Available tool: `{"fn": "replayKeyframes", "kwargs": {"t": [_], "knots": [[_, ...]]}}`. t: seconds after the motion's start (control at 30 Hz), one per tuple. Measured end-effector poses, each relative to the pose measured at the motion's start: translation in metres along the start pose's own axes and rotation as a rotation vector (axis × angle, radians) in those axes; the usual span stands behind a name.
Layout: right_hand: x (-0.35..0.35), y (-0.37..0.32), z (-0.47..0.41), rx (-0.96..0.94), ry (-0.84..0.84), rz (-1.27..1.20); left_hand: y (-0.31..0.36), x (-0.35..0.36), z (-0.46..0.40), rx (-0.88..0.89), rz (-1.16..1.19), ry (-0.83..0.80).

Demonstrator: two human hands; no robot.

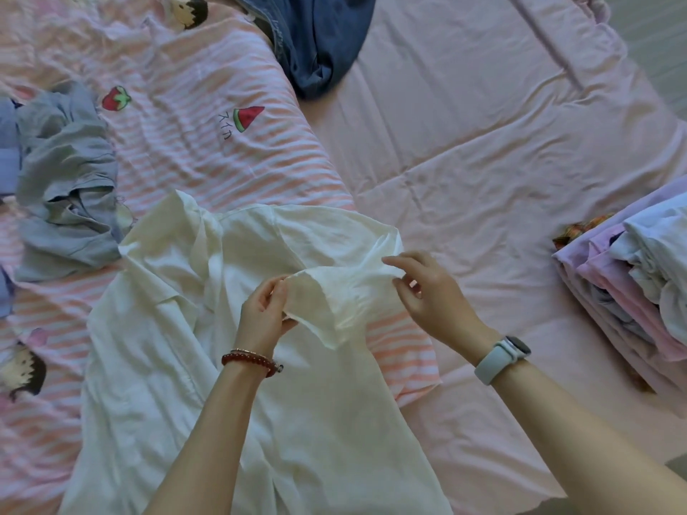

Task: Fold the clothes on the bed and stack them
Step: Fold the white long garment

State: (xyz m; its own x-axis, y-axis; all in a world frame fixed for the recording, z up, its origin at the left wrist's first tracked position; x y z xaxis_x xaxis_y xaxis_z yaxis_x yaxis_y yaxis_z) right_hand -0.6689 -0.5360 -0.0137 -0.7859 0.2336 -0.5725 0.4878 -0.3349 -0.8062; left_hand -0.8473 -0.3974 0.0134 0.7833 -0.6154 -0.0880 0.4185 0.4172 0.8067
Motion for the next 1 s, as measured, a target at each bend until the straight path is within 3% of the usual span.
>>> {"fn": "replayKeyframes", "kwargs": {"t": [0.13,0.2,0.3,0.37,0.47,0.53,0.63,0.77,0.83,1.0], "knots": [[0.027,-0.002,0.006,0.124,-0.268,-0.049,-0.024,0.010,-0.013,-0.299,0.288,-0.040],[0.038,-0.003,0.010,0.140,-0.333,-0.069,-0.034,0.019,-0.017,-0.353,0.174,0.008],[0.049,-0.007,0.014,0.097,-0.233,-0.067,-0.031,0.030,-0.015,-0.300,-0.074,0.151],[0.050,-0.012,0.016,0.091,-0.065,-0.080,-0.026,0.024,-0.014,-0.168,-0.132,0.187],[0.042,-0.024,0.017,0.137,0.151,-0.058,-0.011,0.005,0.012,0.249,-0.139,0.000],[0.037,-0.031,0.012,0.288,0.133,-0.141,-0.009,-0.014,0.034,0.434,-0.260,-0.142],[0.041,-0.042,0.007,0.439,-0.093,-0.204,-0.022,-0.042,0.052,0.415,-0.319,-0.172],[0.066,-0.062,0.006,0.246,-0.179,0.036,-0.032,-0.083,0.054,0.167,0.170,0.099],[0.079,-0.075,0.005,0.166,-0.149,0.123,-0.035,-0.108,0.052,0.152,0.340,0.254],[0.118,-0.099,0.000,0.030,-0.185,0.351,-0.048,-0.173,0.049,0.118,0.283,0.709]]}}
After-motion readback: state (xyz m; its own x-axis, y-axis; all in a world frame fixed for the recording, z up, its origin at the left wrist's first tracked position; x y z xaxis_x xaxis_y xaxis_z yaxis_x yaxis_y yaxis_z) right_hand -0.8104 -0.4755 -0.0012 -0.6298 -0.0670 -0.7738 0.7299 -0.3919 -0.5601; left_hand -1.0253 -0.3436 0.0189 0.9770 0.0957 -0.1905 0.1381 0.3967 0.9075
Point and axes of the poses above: each hand's wrist, its own z-axis away from the middle knuckle, its own x-axis out of the palm, y = z × x, the point moved 1 cm from there along -z, towards the middle knuckle, and after that the axes turned 10 degrees about -y, right-handed, at the moved point
